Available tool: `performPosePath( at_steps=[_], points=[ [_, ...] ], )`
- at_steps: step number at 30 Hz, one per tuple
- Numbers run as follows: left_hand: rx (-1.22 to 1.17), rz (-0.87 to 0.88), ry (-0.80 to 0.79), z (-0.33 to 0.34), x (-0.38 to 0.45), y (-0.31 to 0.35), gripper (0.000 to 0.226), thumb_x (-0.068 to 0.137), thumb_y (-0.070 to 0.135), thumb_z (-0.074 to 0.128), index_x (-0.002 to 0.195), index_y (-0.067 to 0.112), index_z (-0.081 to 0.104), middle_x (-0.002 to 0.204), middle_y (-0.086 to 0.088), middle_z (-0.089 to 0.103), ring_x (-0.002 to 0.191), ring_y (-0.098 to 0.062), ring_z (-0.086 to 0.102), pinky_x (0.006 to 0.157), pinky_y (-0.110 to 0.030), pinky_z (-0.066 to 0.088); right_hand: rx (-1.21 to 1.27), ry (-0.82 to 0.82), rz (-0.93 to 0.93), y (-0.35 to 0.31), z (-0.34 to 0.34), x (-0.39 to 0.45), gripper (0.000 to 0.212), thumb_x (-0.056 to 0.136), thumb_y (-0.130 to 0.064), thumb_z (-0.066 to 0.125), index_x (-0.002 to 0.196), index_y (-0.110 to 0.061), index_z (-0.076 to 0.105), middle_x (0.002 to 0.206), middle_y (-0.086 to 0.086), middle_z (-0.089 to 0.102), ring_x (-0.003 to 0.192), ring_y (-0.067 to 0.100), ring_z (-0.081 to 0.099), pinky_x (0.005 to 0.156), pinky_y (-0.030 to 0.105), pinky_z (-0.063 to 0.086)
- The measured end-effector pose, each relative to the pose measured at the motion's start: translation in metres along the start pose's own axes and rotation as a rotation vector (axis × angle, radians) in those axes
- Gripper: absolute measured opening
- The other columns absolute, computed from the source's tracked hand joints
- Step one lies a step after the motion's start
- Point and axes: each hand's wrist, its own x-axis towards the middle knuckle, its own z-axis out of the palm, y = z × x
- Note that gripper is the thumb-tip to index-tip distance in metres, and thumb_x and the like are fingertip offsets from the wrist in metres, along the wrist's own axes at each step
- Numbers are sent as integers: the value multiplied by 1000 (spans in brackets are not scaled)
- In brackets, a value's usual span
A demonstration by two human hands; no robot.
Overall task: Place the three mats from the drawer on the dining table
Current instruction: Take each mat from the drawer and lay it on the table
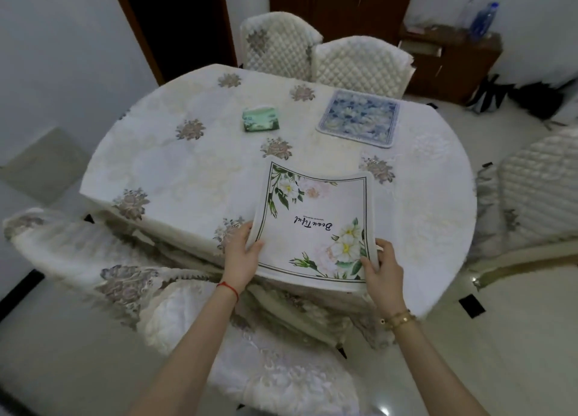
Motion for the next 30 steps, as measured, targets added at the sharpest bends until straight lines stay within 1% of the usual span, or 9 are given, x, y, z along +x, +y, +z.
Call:
performPosePath(
  at_steps=[1, 4, 10, 12, 16, 19, 23, 27, 30],
  points=[
    [16, -10, -22, 6, 11, -1, 45, 91, 1, 55, 135, 5, 46, 130, 5, 44, 119, -8, 40, 97, -14, 29, -5, 17, 22, 4, 3, 6, 36, 91, -11, 58, 122, -19, 43, 100, 12, 67, 80, 23, 64, 65, 31, 49],
    [33, -45, -102, 21, 45, -12, 47, 93, 7, 55, 138, 10, 43, 140, -4, 46, 130, -18, 41, 102, -23, 30, -40, 61, 89, 12, 15, 23, 37, 90, -10, 58, 122, -18, 43, 101, 12, 67, 85, 29, 64, 74, 41, 52],
    [73, -60, -236, 41, 105, -32, 47, 92, 8, 56, 138, 11, 45, 141, -7, 49, 133, -22, 42, 106, -30, 34, -74, 144, 172, 27, 43, 46, 35, 90, -5, 55, 123, -11, 43, 92, 10, 64, 78, 28, 60, 64, 30, 40],
    [78, -76, -266, 47, 119, -41, 48, 92, 9, 56, 138, 12, 44, 142, -6, 48, 134, -23, 42, 108, -32, 34, -90, 156, 199, 35, 52, 51, 35, 91, -6, 55, 123, -11, 43, 84, 8, 62, 75, 28, 60, 63, 30, 40],
    [74, -122, -283, 52, 136, -56, 50, 93, 5, 55, 141, 8, 40, 146, -8, 43, 135, -24, 38, 109, -31, 32, -119, 201, 266, 47, 70, 57, 36, 90, -10, 55, 123, -16, 42, 83, 8, 61, 75, 29, 58, 67, 37, 47],
    [81, -156, -303, 53, 144, -70, 52, 92, 5, 57, 140, 8, 40, 143, -11, 46, 134, -27, 41, 111, -34, 33, -137, 222, 302, 54, 74, 57, 35, 90, -10, 56, 122, -15, 44, 76, 6, 57, 70, 30, 56, 63, 36, 44],
    [82, -157, -306, 53, 147, -88, 53, 87, 8, 64, 137, 12, 45, 129, -12, 59, 123, -27, 54, 105, -46, 43, -145, 232, 321, 65, 73, 58, 36, 88, -10, 58, 121, -16, 45, 88, 9, 63, 76, 30, 60, 65, 38, 46],
    [61, -134, -290, 55, 145, -91, 55, 85, 5, 65, 137, 9, 46, 128, -12, 60, 118, -23, 57, 104, -43, 44, -132, 241, 322, 69, 75, 56, 37, 88, -10, 59, 121, -16, 45, 98, 11, 65, 79, 29, 61, 72, 40, 49],
    [60, -104, -299, 56, 144, -93, 56, 86, 4, 63, 139, 10, 44, 129, -10, 60, 117, -19, 57, 104, -38, 44, -148, 243, 318, 69, 75, 51, 36, 88, -10, 60, 121, -13, 45, 88, 4, 59, 75, 28, 57, 70, 38, 44]
  ],
)
